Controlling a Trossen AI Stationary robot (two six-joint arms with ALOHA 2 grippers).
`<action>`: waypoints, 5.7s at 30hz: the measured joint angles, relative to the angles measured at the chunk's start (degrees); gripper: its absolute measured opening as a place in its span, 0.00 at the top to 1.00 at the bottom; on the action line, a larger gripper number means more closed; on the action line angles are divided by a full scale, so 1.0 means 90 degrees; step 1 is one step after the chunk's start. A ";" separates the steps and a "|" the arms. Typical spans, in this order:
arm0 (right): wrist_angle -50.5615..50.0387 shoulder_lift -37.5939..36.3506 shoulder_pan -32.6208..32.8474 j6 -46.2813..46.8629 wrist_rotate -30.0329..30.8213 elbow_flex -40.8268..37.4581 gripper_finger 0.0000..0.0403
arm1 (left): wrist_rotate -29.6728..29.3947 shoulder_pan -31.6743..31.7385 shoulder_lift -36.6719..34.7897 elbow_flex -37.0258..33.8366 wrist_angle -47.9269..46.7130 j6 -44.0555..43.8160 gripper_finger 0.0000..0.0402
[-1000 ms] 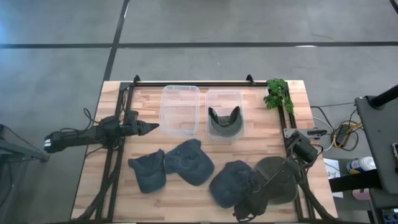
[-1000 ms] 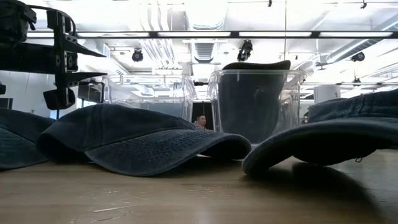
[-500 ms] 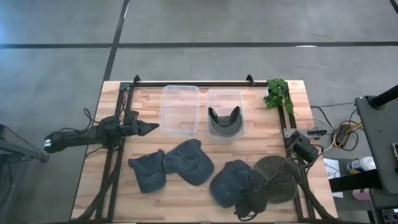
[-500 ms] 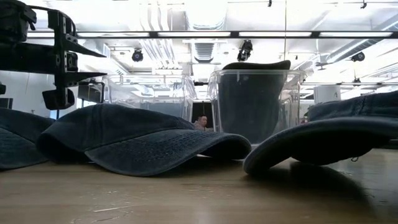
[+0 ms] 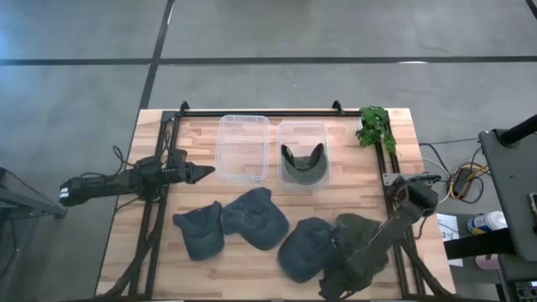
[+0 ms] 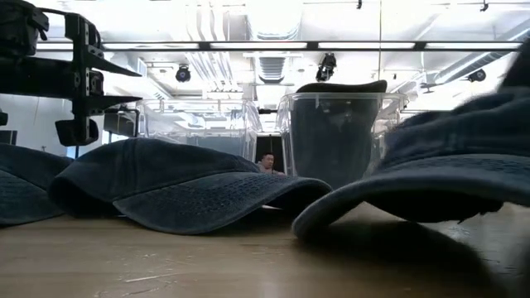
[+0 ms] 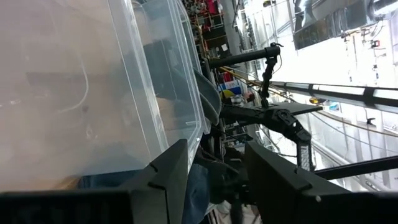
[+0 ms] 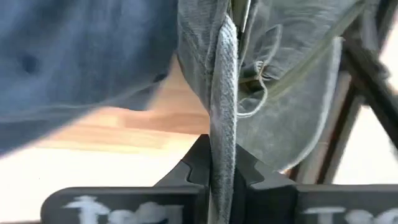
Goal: Pick & Place hat
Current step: Put the green cap into the right transparent bin
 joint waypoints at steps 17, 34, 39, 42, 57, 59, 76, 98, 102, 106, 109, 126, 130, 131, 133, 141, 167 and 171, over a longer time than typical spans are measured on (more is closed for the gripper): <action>-0.0037 -0.1075 -0.0811 -0.2089 0.2298 0.1599 0.97 | 0.0922 -0.0002 0.0069 0.0002 -0.0014 0.0096 0.62; 0.0527 -0.1046 -0.2405 -0.5351 0.4258 0.2802 0.97 | 0.0961 0.0000 0.0081 0.0002 -0.0019 0.0095 0.62; 0.0359 -0.1056 -0.2429 -0.5381 0.4653 0.3456 0.97 | 0.0961 0.0000 0.0081 0.0002 -0.0021 0.0095 0.62; -0.0088 -0.1057 -0.2609 -0.4800 0.5288 0.3581 0.97 | 0.0933 0.0000 0.0081 0.0002 -0.0025 0.0095 0.62; -0.0031 -0.0265 -0.5486 -0.5398 0.2427 0.2312 0.97 | 0.0764 0.0000 0.0125 -0.0003 -0.0033 0.0271 0.62; 0.0050 -0.0104 -0.5715 -0.5500 0.2013 0.2167 0.97 | 0.0762 0.0000 0.0125 -0.0003 -0.0031 0.0319 0.62; -0.0004 0.0443 -0.6176 -0.6510 0.1561 0.1997 0.81 | 0.0757 0.0000 0.0122 -0.0006 -0.0007 0.0371 0.62; -0.0048 0.0075 -0.5773 -0.7333 0.1854 0.2148 0.61 | 0.0757 0.0001 0.0122 -0.0006 -0.0004 0.0401 0.62; -0.0050 -0.0227 -0.5626 -0.7394 0.1852 0.2033 0.60 | 0.0757 0.0001 0.0122 -0.0006 -0.0007 0.0401 0.62; -0.0047 -0.0429 -0.5490 -0.7356 0.1874 0.1812 0.60 | 0.0755 0.0000 0.0122 -0.0006 -0.0009 0.0401 0.62; -0.0046 -0.0444 -0.5362 -0.7281 0.1869 0.1535 0.60 | 0.0755 0.0000 0.0122 -0.0006 -0.0013 0.0401 0.62; 0.0854 -0.0427 -0.5158 -0.7334 0.2276 0.0770 0.60 | 0.0752 0.0002 0.0125 -0.0006 -0.0023 0.0401 0.62; 0.0846 -0.0427 -0.5209 -0.7276 0.2728 0.1092 0.60 | 0.0752 0.0002 0.0125 -0.0006 -0.0024 0.0401 0.62; 0.0853 -0.0427 -0.5222 -0.7247 0.2908 0.1174 0.60 | 0.0752 0.0000 0.0125 -0.0006 -0.0024 0.0401 0.62; 0.0859 -0.0427 -0.5274 -0.7235 0.3264 0.1302 0.60 | 0.0752 0.0002 0.0125 -0.0006 -0.0026 0.0401 0.62; 0.1806 -0.0427 -0.6009 -0.7816 0.3059 0.1003 0.60 | 0.0752 0.0000 0.0125 -0.0006 -0.0031 0.0401 0.62; 0.2133 -0.0781 -0.6531 -0.8496 0.2447 -0.0021 0.76 | 0.0755 0.0001 0.0127 -0.0006 -0.0028 0.0401 0.62; 0.2066 -0.0883 -0.6505 -0.8524 0.2182 -0.0021 0.69 | 0.0755 0.0000 0.0127 -0.0006 -0.0026 0.0401 0.62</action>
